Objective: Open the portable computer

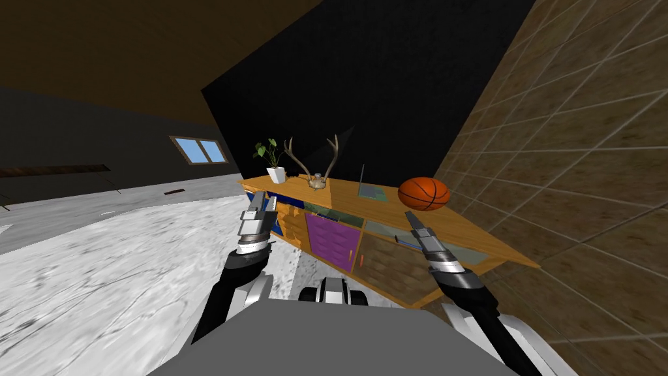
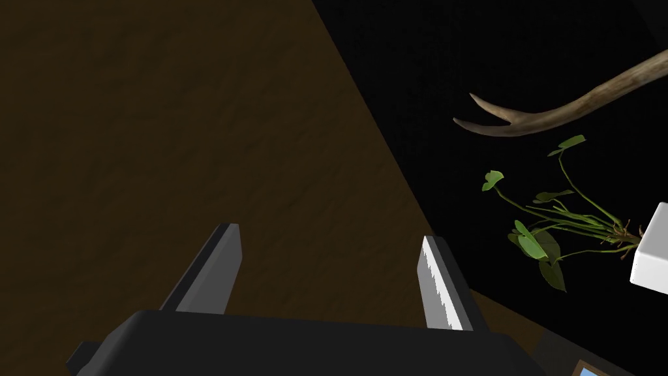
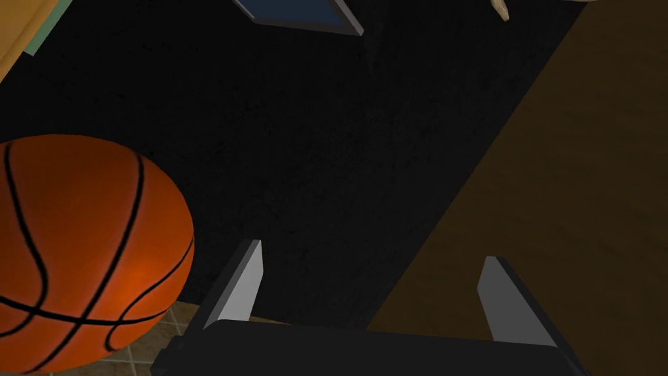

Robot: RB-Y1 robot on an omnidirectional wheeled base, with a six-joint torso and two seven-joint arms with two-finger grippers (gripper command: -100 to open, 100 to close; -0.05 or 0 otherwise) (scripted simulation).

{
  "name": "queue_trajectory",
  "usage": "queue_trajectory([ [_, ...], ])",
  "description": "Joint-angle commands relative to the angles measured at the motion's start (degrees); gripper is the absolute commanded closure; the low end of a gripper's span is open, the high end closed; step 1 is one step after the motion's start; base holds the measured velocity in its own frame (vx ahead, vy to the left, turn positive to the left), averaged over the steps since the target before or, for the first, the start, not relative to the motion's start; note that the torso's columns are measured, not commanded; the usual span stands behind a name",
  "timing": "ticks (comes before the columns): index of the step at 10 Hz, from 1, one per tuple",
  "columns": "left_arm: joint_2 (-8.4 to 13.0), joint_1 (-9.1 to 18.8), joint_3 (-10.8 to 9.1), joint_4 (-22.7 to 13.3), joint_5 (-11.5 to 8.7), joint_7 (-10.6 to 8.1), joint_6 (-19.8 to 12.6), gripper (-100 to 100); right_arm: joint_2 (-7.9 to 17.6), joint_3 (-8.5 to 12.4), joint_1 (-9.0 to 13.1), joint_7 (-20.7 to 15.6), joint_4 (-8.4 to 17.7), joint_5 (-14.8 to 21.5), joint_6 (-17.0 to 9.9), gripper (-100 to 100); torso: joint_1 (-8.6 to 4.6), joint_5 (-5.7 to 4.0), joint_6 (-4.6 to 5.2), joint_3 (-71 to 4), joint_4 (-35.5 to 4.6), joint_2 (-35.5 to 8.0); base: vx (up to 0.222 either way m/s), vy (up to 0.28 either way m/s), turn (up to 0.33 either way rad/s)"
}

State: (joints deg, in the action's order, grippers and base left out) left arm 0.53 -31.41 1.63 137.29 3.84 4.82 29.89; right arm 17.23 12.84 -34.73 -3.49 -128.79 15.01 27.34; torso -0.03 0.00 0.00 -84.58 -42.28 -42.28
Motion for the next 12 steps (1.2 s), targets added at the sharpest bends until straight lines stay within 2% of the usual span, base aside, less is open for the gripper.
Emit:
queue_trajectory([
  [1, 0.0, 0.0, 0.0, 0.0, 0.0, 0.0, 0.0, 0, 4.2, 3.1, -1.8, 0.8, 0.6, 3.0, -3.2, -100, -0.02, -0.01, -0.01, 0.0, 0.0, 0.0, 0.003, 0.045, 0.073],
  [5, 0.0, 0.0, 0.0, 0.0, 0.0, 0.0, 0.0, 0, 11.6, 8.8, -5.4, 2.1, 2.5, 8.8, -9.2, -100, 0.08, 0.02, 0.0, 0.0, 0.0, 0.0, 0.012, 0.075, 0.098],
  [6, 0.0, 0.0, 0.0, 0.0, 0.0, 0.0, 0.0, 0, 11.9, 8.8, -5.4, 2.1, 2.5, 8.8, -9.2, -100, 0.08, 0.01, -0.01, 0.0, 0.0, 0.0, 0.005, 0.057, 0.024],
  [8, 0.0, 0.0, 0.0, 0.0, 0.0, 0.0, 0.0, 0, 15.9, 11.7, -7.4, 2.5, 3.8, 11.6, -12.4, -100, -0.07, -0.03, -0.01, 0.0, 0.0, 0.0, 0.022, 0.061, 0.099],
  [9, 0.0, 0.0, 0.0, 0.0, 0.0, 0.0, 0.0, 0, 15.9, 11.7, -7.4, 2.5, 3.8, 11.6, -12.4, -100, 0.05, 0.0, -0.02, 0.0, 0.0, 0.0, 0.024, 0.057, 0.041],
  [12, 0.0, 0.0, 0.0, 0.0, 0.0, 0.0, 0.0, 0, 21.2, 15.9, -10.6, 2.8, 6.6, 15.5, -17.4, -100, 0.11, 0.02, -0.03, 0.0, 0.0, 0.1, 0.049, 0.09, 0.134],
])
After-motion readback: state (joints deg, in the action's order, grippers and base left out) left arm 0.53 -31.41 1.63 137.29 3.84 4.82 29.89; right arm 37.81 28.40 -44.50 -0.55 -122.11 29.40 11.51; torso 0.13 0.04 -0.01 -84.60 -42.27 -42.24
